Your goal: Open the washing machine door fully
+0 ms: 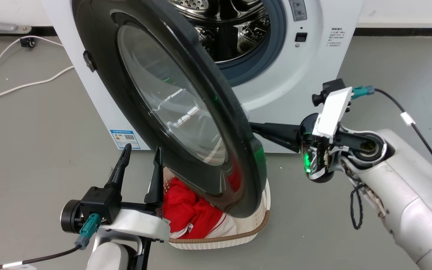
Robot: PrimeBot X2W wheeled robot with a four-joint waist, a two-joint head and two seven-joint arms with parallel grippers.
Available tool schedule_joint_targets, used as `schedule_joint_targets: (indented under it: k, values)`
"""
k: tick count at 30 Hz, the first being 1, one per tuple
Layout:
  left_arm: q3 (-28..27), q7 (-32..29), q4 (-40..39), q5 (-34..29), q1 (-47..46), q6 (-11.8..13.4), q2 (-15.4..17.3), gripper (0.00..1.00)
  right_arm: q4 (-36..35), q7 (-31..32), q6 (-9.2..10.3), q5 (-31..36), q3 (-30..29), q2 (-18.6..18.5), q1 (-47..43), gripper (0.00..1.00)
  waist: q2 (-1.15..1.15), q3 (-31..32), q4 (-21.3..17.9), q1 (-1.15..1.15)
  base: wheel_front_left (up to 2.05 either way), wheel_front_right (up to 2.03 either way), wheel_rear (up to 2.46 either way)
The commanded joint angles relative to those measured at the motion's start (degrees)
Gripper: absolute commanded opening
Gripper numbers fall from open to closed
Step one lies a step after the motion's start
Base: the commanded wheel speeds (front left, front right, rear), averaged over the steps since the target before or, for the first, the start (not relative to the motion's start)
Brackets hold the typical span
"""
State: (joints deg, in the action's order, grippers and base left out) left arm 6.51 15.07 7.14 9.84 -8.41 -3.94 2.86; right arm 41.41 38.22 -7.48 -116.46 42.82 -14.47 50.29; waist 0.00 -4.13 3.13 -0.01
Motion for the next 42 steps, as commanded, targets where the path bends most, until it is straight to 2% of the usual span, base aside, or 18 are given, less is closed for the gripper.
schedule_joint_targets:
  k: [1, 10, 20, 23, 29, 33, 42]
  values:
    - [0.1, 0.1, 0.0, 0.2, 0.5, 0.2, 0.0, 1.0, -0.9, -0.4, -0.01, -0.2, 0.6, 0.7, -1.2, 0.0, 0.0, 0.3, 0.3, 0.01, 0.0, 0.0, 0.0]
    - [1.1, 0.1, 0.1, 0.5, 1.2, 0.4, 0.0, 1.0, -8.0, -2.2, -0.02, -2.5, 3.8, 1.7, -4.9, 0.0, 0.0, 1.1, 1.0, 0.01, 0.0, 0.0, 0.0]
    - [1.3, 0.1, 0.2, 0.6, 1.0, 0.5, 0.0, 1.0, -13.4, -4.9, -0.01, -4.2, 7.3, 1.1, -6.4, 0.0, 0.0, 0.7, 0.8, 0.01, 0.0, 0.0, 0.0]
    - [1.3, 0.1, 0.1, 0.8, 0.9, 0.6, 0.0, 1.0, -15.0, -7.4, -0.01, -4.2, 7.2, 0.5, -6.6, 0.0, 0.0, 0.6, 0.8, 0.01, 0.0, 0.0, 0.0]
    - [1.0, 0.1, 0.0, 0.9, 1.5, 0.9, 0.0, 1.0, -19.3, -15.8, -0.01, -3.8, 2.2, -1.7, -9.3, 0.0, 0.0, 0.8, 0.4, 0.01, 0.0, 0.0, 0.0]
    - [0.7, 0.1, 0.3, 0.7, 1.8, 1.1, 0.0, 1.0, -22.2, -21.6, -0.01, -2.5, -2.4, -4.5, -12.4, 0.0, 0.0, 0.9, -0.1, 0.01, 0.0, 0.0, 0.0]
    - [-0.3, 0.1, 0.9, 0.4, 2.4, 1.2, 0.0, 1.0, -29.1, -34.8, -0.01, 1.9, -12.3, -10.5, -24.1, 0.0, 0.0, 1.5, -1.1, 0.01, 0.0, 0.0, 0.0]
